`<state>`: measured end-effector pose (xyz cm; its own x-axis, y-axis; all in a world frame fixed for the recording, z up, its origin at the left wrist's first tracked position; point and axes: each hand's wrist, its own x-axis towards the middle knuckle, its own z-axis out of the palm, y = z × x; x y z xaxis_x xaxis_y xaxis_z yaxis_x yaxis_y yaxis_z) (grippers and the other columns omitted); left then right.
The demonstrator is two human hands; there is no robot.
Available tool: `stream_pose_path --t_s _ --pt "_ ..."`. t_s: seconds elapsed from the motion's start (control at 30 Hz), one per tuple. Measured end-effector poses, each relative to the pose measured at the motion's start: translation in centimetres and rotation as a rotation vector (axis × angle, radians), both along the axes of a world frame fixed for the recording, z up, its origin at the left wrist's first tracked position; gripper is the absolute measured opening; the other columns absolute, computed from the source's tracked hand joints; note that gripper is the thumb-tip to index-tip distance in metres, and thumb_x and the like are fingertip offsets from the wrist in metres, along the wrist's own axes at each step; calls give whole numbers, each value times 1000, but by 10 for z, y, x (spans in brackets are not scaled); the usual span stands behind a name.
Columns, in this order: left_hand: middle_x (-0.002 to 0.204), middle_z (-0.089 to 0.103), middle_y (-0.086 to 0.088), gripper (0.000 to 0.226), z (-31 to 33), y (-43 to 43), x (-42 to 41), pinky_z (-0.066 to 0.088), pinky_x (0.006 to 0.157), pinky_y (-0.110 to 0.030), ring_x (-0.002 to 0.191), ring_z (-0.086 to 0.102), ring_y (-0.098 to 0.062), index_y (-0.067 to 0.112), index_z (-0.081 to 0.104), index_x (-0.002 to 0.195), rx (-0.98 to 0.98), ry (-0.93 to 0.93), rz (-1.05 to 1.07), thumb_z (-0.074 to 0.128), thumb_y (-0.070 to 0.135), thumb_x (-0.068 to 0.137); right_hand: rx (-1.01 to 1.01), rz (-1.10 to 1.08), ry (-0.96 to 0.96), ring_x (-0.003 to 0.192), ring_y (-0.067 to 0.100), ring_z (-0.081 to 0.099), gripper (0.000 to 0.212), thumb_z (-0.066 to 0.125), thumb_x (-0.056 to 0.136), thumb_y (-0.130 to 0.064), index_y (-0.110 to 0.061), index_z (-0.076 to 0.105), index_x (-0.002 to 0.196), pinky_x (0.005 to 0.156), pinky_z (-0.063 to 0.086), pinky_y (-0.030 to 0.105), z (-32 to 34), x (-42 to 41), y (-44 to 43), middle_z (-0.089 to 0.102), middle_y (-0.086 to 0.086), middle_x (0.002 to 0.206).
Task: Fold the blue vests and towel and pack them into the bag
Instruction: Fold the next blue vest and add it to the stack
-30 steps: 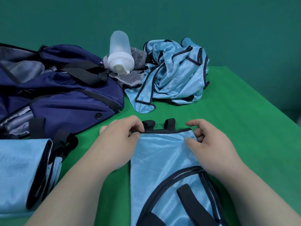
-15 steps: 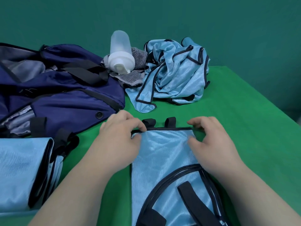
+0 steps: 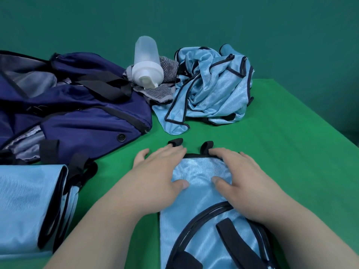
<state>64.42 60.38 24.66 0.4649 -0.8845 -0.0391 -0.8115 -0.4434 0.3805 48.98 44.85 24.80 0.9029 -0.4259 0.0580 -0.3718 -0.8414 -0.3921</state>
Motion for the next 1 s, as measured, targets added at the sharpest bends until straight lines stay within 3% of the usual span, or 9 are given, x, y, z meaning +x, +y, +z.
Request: stream_pose_path --t_s 0.23,0.33,0.4,0.53,0.63,0.77,0.9,1.0 --pt "162 -2 25 77 -3 -1 4 -8 123 -42 148 -9 4 38 14 156 -23 -22 7 56 54 93 -35 31 121 150 0 -8 63 39 97 -36 -37 17 156 123 -9 29 -1 4 0 5 -22 164" --pt "156 19 27 70 -2 -1 2 0 119 -32 144 7 3 43 29 150 -139 -35 48 57 58 88 -52 20 134 151 3 -11 73 26 85 -44 -37 15 157 123 -9 31 -3 5 0 -1 -16 166" --pt "142 33 28 61 -1 -2 0 5 108 -25 135 15 3 46 43 142 -252 -84 87 49 63 84 -49 10 125 151 4 -10 76 25 81 -45 -37 16 157 123 -9 31 -6 6 0 1 -14 166" --pt "130 43 26 47 -2 -4 -12 5 99 -21 128 22 -2 43 60 127 -336 -180 135 46 57 84 -40 12 77 151 4 -6 76 28 81 -44 -37 17 156 124 -6 33 -10 3 -1 7 -14 165" --pt "125 45 26 39 5 -11 -18 9 96 -24 125 25 -2 42 64 120 -329 -210 155 47 54 87 0 -1 31 151 3 -3 79 34 83 -44 -32 11 158 124 -6 30 -10 1 -2 9 -13 165" --pt "123 45 24 33 17 -35 -16 16 100 -31 125 26 -7 42 60 123 -224 -147 220 51 53 93 37 -26 18 152 6 -5 88 44 92 -36 -18 -12 158 123 -6 26 -10 1 -1 3 -3 167" --pt "125 49 12 40 21 -64 -8 22 99 -40 127 31 -16 41 61 123 -56 -140 246 48 63 92 50 -25 28 152 7 -6 95 43 91 -38 -13 -24 154 124 -6 28 -12 1 -2 1 1 167" --pt "120 50 11 30 21 -79 -3 23 95 -41 125 34 -18 43 67 110 -9 -177 260 53 61 90 33 -10 31 152 7 -6 95 40 91 -39 -10 -28 152 124 -5 31 -14 1 -3 0 2 168"
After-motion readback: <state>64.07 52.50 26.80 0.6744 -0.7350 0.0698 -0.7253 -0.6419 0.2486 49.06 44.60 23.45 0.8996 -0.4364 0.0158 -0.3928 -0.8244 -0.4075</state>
